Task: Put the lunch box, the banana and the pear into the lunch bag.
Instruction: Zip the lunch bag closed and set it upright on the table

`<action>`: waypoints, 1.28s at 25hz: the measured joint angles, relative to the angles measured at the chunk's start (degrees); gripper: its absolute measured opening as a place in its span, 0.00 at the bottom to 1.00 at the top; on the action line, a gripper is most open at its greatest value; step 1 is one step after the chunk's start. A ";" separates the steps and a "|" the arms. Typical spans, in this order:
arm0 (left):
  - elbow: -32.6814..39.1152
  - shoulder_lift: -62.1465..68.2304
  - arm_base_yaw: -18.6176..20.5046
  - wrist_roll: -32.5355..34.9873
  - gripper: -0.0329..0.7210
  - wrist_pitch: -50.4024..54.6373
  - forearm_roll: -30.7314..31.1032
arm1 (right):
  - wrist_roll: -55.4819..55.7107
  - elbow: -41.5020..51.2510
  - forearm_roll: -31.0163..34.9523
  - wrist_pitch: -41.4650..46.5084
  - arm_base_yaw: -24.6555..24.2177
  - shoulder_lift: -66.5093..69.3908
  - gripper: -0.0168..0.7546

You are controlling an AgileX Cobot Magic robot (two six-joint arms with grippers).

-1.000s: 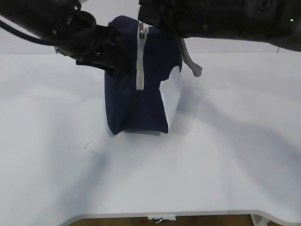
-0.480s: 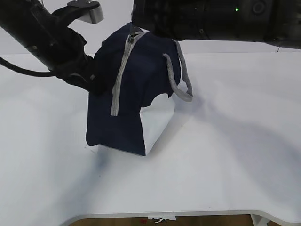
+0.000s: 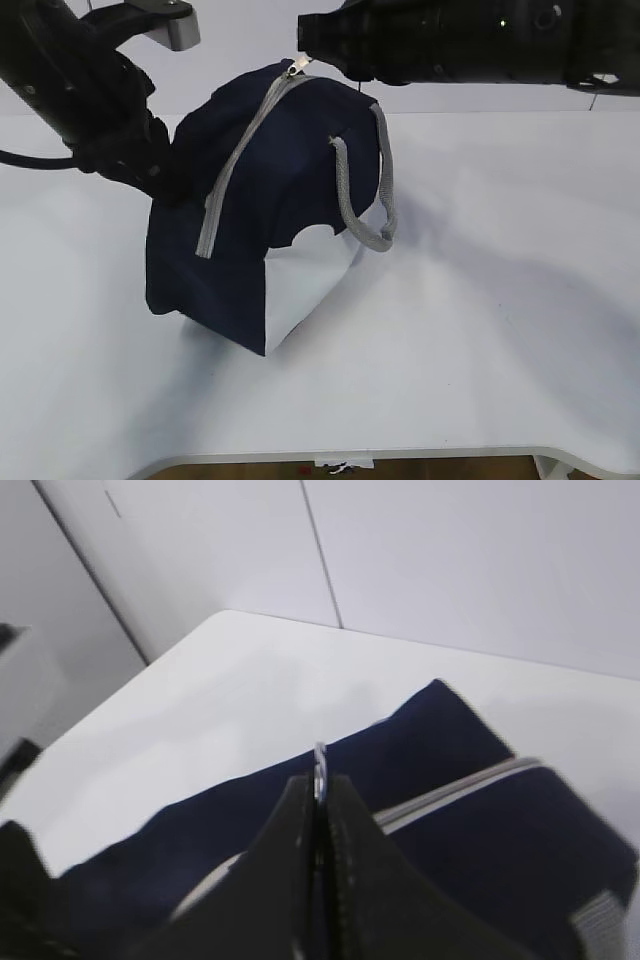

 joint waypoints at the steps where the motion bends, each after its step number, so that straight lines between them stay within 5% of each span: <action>1: 0.00 -0.55 0.00 0.00 0.04 0.51 0.24 | 0.00 -0.23 -0.47 0.78 0.04 0.00 0.01; 21: 0.11 -4.94 0.48 0.00 0.04 7.87 4.03 | 0.13 -6.84 -6.69 9.46 0.15 8.67 0.01; 32: 0.21 -6.45 2.81 0.00 0.04 8.26 4.15 | 5.17 -8.97 -6.78 6.84 -4.25 14.21 0.01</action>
